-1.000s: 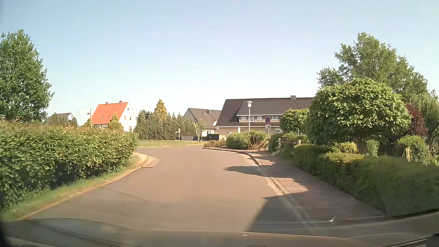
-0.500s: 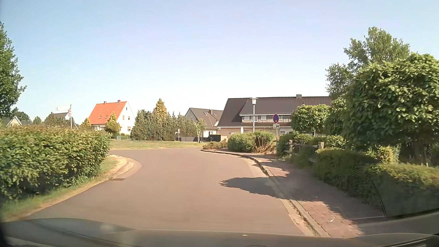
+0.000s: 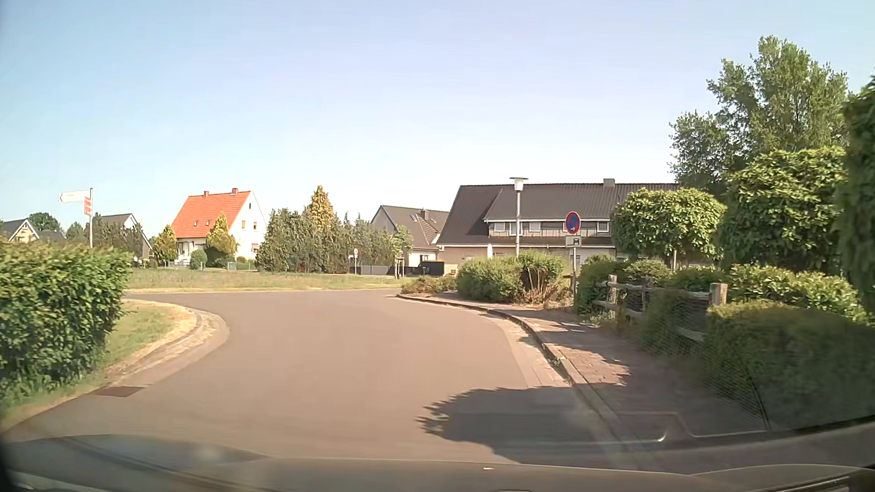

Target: Follow the waypoints while adhering to traffic rules and regulations

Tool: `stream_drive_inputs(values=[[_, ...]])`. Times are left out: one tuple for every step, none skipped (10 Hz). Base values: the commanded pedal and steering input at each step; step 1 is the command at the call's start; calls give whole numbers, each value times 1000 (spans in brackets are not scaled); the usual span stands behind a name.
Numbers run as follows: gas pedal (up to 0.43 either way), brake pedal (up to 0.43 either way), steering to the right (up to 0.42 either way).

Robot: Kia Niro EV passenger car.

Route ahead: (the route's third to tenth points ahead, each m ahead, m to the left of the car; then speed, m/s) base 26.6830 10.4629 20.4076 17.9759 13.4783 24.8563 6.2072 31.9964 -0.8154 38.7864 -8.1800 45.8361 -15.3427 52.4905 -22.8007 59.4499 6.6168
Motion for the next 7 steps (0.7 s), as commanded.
stream_drive_inputs(values=[[0, 6, -23], [0, 6, -26], [0, 6, -32], [0, 6, -46], [0, 6, -50], [0, 6, -51], [0, 6, -54]])
